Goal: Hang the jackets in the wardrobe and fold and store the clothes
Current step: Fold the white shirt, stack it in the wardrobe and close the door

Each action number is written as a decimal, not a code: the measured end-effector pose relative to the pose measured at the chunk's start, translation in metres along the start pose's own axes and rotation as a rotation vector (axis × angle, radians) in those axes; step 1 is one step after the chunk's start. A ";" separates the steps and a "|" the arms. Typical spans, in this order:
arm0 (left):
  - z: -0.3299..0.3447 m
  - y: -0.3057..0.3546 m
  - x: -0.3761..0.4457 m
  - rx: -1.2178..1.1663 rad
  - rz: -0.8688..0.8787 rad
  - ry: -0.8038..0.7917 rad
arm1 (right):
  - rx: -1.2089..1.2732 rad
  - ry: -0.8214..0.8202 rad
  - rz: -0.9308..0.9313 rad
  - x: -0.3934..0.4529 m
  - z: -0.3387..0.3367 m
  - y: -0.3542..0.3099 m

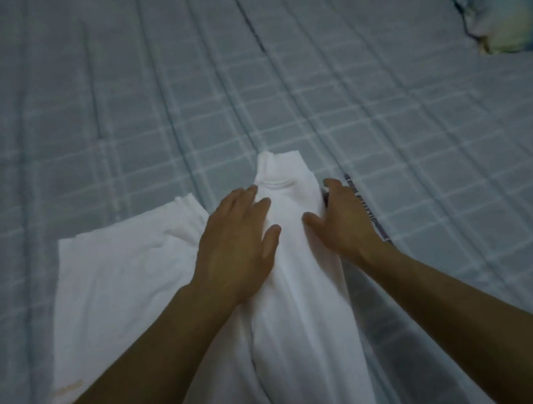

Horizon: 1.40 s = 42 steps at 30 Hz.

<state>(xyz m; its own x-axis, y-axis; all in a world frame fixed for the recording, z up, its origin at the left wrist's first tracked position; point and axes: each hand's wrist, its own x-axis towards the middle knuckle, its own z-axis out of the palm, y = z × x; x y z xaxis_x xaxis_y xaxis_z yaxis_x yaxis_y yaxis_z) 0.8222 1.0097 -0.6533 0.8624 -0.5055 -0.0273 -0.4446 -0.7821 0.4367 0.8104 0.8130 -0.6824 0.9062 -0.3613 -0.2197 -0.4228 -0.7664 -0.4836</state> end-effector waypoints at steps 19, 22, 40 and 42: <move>0.036 0.059 0.053 -0.188 -0.044 -0.149 | 0.364 0.058 0.032 0.027 -0.035 0.009; 0.029 0.095 0.064 -0.369 -0.037 -0.139 | 0.514 0.133 0.067 0.016 -0.060 0.020; -0.047 0.168 0.009 -1.271 -0.101 0.126 | 0.667 0.223 -0.454 -0.098 -0.139 -0.002; -0.072 0.156 -0.005 -1.400 -0.111 0.121 | 0.576 0.208 -0.546 -0.110 -0.141 -0.022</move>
<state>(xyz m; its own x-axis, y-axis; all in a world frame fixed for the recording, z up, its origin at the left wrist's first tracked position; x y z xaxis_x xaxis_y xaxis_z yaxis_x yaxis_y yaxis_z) 0.7663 0.9163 -0.5205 0.9236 -0.3759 -0.0754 0.1703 0.2260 0.9591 0.7192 0.7948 -0.5283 0.9397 -0.1505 0.3070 0.1987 -0.4902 -0.8486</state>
